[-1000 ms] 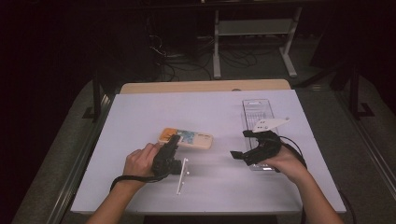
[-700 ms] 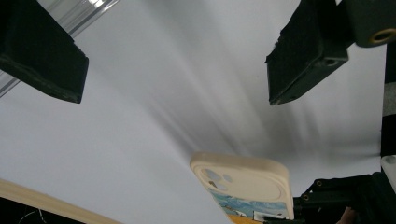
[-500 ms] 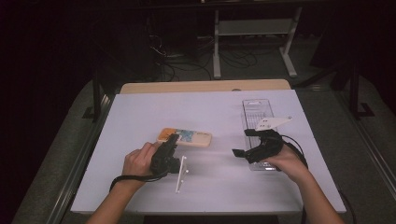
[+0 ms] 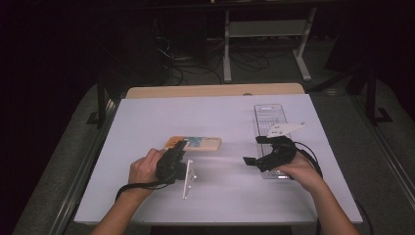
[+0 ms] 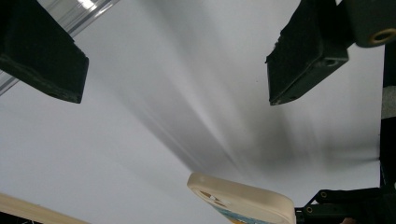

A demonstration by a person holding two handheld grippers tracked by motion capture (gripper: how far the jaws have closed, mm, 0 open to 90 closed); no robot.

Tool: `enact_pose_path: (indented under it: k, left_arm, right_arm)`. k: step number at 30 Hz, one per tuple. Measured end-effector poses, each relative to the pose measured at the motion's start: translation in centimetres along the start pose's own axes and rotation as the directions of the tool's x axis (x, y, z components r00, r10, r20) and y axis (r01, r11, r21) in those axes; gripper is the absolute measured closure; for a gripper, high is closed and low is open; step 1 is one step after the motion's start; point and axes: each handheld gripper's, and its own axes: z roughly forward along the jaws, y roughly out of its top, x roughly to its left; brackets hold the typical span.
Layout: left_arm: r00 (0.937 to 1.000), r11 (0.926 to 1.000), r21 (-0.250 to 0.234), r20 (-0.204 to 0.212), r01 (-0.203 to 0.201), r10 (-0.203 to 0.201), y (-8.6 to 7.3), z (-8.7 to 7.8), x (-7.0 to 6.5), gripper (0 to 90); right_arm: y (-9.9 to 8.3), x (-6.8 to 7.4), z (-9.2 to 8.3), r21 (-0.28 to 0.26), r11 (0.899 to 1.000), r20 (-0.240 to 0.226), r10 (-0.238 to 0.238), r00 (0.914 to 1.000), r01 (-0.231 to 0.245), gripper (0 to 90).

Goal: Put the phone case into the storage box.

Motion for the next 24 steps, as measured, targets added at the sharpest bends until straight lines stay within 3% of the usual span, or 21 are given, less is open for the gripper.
enact_pose_path:
  k: [5, 13, 16, 20, 24]
  left_arm:
    - [0.9986, 0.9989, -0.001, 0.025, 0.048, -0.048, -0.1, 0.0, 0.3, 79.2]
    - [0.9889, 0.9910, 0.010, 0.064, 0.134, -0.134, -0.5, 0.1, 0.9, 79.2]
    - [0.9824, 0.9855, 0.011, 0.078, 0.169, -0.170, -0.6, 0.2, 1.1, 79.2]
    - [0.9688, 0.9740, 0.009, 0.101, 0.226, -0.226, -0.8, 0.2, 1.3, 79.2]
    - [0.9505, 0.9593, 0.024, 0.130, 0.281, -0.282, -0.9, 0.2, 1.6, 79.2]
  right_arm:
    - [0.0, 0.0, 0.1, 0.001, 1.000, 0.001, 0.000, 1.0000, 0.000, 5.2]
    - [0.0, -0.1, 0.1, 0.004, 1.000, 0.001, 0.002, 1.0000, -0.002, 5.3]
    - [0.0, 0.0, 0.1, 0.006, 1.000, 0.002, 0.003, 1.0000, -0.003, 5.4]
    - [0.0, 0.0, 0.1, 0.004, 1.000, 0.002, 0.014, 0.9999, -0.014, 5.4]
    - [0.0, 0.0, 0.1, 0.006, 1.000, 0.003, 0.010, 0.9999, -0.010, 5.5]
